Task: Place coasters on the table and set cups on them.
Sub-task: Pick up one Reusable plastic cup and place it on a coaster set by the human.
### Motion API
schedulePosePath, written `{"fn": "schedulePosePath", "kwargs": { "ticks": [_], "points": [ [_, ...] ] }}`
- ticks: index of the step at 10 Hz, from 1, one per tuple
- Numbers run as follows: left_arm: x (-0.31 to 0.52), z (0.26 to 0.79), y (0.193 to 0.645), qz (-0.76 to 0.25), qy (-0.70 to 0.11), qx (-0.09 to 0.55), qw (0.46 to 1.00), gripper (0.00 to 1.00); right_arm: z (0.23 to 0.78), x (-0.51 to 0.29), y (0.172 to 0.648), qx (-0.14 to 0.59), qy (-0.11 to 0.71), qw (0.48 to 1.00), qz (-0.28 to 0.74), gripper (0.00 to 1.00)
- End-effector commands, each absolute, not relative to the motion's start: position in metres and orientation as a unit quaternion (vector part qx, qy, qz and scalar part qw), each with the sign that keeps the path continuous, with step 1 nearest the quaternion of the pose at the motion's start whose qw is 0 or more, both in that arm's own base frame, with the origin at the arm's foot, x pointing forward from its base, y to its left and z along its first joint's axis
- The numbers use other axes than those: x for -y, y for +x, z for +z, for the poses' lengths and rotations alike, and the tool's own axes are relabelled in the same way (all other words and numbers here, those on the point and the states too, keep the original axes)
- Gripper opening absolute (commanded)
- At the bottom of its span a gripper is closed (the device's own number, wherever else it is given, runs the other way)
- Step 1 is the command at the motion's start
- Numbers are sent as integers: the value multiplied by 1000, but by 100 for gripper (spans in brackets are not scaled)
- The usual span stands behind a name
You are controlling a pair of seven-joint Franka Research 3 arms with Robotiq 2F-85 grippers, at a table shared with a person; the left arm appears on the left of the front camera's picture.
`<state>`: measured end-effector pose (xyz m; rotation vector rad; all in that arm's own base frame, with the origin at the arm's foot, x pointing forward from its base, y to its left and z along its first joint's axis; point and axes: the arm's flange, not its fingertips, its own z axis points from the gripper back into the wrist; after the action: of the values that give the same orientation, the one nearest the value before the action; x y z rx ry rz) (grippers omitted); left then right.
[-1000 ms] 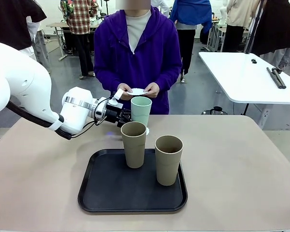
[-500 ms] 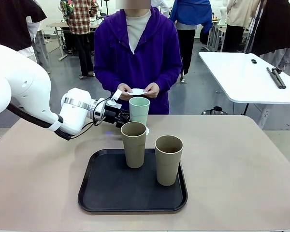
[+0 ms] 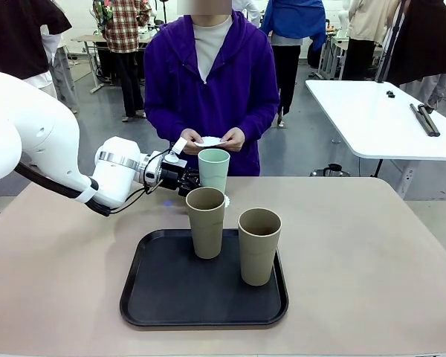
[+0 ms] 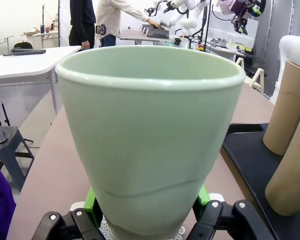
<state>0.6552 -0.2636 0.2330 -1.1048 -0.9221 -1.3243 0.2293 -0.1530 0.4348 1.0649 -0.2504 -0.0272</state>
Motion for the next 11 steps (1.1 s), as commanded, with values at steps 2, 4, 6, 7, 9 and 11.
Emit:
{"fn": "schedulePosePath", "kwargs": {
  "ticks": [2,4,6,7,9,11],
  "points": [
    [263,233,662,-558,-481,389,553,84,435,153,230,121,511,851,-11,100],
    [263,234,664,-556,-483,392,552,100,435,153,230,121,511,851,-11,100],
    [263,233,663,-552,-486,395,551,100,435,153,230,121,511,851,-11,100],
    [263,234,663,-552,-487,395,550,100,435,153,230,121,511,851,-11,100],
    [262,233,663,-553,-489,392,549,100,435,153,230,121,511,851,-11,100],
    [261,234,663,-552,-500,386,545,100,435,153,230,121,511,851,-11,100]
  ]
}}
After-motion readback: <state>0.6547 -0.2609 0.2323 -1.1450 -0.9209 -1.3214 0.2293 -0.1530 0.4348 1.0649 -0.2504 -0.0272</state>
